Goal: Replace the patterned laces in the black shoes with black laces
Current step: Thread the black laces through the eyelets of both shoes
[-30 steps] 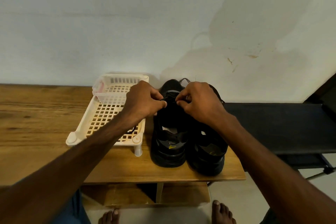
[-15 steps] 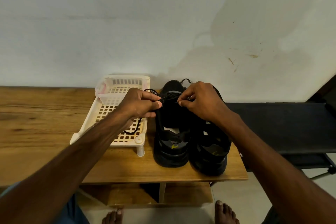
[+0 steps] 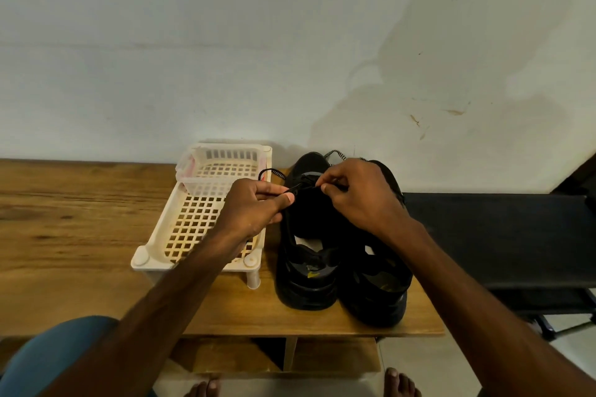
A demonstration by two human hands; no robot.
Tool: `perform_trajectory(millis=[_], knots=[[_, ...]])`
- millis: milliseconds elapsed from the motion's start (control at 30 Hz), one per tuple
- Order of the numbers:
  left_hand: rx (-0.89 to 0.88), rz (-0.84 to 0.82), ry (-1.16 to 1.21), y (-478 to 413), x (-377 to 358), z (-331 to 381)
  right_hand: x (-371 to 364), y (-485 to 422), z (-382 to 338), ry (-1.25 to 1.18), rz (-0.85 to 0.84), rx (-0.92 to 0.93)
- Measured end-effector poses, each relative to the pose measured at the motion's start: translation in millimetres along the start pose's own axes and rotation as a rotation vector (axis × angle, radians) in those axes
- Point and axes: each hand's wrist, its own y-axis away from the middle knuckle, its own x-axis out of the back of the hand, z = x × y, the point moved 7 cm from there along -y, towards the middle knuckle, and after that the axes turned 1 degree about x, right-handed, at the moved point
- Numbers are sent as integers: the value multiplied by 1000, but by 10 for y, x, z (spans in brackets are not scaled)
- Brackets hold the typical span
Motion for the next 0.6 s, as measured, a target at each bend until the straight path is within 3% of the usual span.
perform_trajectory(millis=[167,467,600], knots=[[-49,4,-71,-16,-18,48,421,-21,174,-131,299,-70],[-18,-19,-66,-44,-10,66,127,-20,54,-131,86,-61],[-35,-39,-79,-55,-24,73,142,-66,69,-135,110,-78]])
